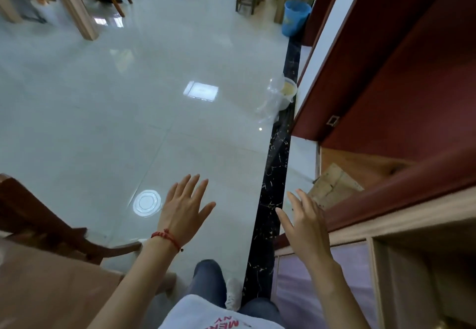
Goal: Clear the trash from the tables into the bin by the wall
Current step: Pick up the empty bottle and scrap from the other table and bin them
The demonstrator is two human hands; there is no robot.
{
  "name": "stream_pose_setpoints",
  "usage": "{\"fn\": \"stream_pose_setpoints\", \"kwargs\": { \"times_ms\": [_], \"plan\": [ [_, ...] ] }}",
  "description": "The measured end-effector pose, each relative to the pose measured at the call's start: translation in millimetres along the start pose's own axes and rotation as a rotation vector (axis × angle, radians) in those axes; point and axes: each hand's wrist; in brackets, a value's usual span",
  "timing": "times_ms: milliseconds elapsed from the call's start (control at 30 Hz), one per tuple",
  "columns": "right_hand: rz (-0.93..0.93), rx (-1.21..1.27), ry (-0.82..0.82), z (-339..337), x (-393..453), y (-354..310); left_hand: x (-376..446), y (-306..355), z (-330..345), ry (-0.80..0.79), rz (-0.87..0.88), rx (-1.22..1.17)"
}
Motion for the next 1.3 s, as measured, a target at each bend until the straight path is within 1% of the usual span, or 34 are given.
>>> {"fn": "stream_pose_setpoints", "kwargs": {
  "times_ms": [133,267,533,633,800,867,967,1100,1300],
  "plan": [
    [0.0,-0.011,-0.014,3,47,3,51,0,-5,-0.006,0.001,-0.006],
    [0.016,-0.01,-0.029,9,113,2,118,-9,-12,-0.011,0.004,-0.001],
    [0.027,0.012,0.012,5,252,-3,253,-28,-43,0.018,-0.007,-0.005],
    [0.025,0.023,-0.017,-1,297,-3,294,-31,-54,0.014,-0.012,0.009],
    [0.037,0.031,0.015,0,355,1,346,-31,-64,0.018,-0.044,-0.007],
    [0.004,0.024,0.014,2,383,4,366,-29,-65,0.022,-0.072,-0.019],
    [-0.056,0.016,-0.052,8,431,11,397,-27,-66,0.043,-0.127,-0.032],
    [-0.169,0.005,-0.036,14,504,13,438,-21,-73,0.079,-0.235,-0.056],
    [-0.473,-0.057,-0.063,4,604,2,482,-11,-86,0.166,-0.409,-0.11]
  ]
}}
Point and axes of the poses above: each hand's wrist, its own x-axis towards the middle knuckle, its own z-axis out of the palm, y = z × x, and after that the axes turned 10 degrees about -x, right-handed
